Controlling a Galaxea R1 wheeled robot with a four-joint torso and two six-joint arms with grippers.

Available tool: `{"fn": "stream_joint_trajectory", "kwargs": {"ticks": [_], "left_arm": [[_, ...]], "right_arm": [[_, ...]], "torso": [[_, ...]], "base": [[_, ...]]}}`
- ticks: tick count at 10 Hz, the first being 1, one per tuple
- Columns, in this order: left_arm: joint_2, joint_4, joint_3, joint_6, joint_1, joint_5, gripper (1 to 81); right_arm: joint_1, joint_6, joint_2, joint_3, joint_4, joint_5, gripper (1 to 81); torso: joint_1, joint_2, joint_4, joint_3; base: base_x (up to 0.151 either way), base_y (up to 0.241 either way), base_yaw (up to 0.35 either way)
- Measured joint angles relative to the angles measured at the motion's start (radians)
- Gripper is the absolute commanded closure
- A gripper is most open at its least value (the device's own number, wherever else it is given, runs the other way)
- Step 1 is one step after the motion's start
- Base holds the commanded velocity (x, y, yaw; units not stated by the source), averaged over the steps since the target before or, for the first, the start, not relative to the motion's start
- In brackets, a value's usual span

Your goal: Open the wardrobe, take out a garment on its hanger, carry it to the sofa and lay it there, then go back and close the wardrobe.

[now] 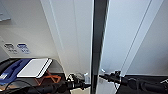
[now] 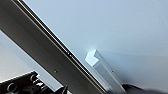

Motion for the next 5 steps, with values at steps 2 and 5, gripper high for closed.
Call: {"fn": "stream_joint_trajectory", "kwargs": {"ticks": [2, 5], "left_arm": [[-0.002, 0.007, 0.0, 0.003, 0.009, -0.011, 1.0], [-0.006, 0.02, 0.003, 0.005, 0.031, -0.044, 1.0]], "right_arm": [[-0.03, 0.003, -0.012, 0.005, -0.007, -0.014, 1.0], [-0.038, 0.004, -0.016, 0.005, -0.007, -0.009, 1.0]], "torso": [[0.0, 0.0, 0.0, 0.0], [0.0, 0.0, 0.0, 0.001]], "base": [[0.0, 0.0, 0.0], [0.0, 0.0, 0.0]]}}
